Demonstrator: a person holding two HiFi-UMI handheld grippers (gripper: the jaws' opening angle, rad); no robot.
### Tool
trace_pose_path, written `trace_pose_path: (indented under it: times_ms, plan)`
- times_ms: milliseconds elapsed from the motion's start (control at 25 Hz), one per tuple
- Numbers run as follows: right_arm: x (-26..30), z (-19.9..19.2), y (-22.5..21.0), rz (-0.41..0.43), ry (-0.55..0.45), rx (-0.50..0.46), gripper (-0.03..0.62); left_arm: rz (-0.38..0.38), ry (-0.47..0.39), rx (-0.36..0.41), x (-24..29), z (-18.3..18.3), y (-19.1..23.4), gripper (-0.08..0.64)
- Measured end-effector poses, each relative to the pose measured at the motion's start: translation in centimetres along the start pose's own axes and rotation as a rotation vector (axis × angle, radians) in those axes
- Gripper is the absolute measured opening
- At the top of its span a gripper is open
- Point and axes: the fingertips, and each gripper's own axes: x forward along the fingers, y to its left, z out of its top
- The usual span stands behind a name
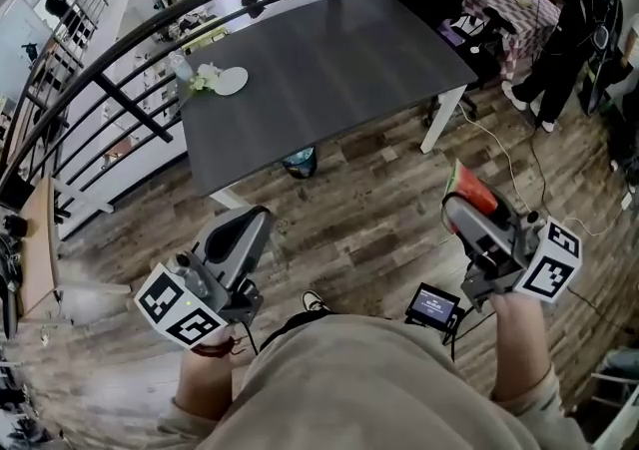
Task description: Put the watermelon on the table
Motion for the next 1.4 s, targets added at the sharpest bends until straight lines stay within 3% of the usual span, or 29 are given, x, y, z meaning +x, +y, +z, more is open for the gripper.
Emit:
trace_pose_path:
  times_ms: [240,640,880,1400]
  plan:
    - [7.5,-0.5,1.2,0.015,0.025,-0.02,0.201,0.025,-0.002,0.026,-3.0,1.8,6.3,0.005]
    - [19.0,-3.4,4.0,0.07,0.073,-0.024,0.201,0.074,-0.013,-0.018,-10.0,2.6,15.2,0.005]
    - [23.3,-4.3,5.4,0.107,0.113,-0.027,0.201,0.089,-0.016,-0.024,-13.0,2.3,16.7,0.006]
    - [30.5,-5.7,6.3,0.258,0.211,-0.013,0.201,0.275,-0.054,-0.035,-18.7,2.5,19.4,0.006]
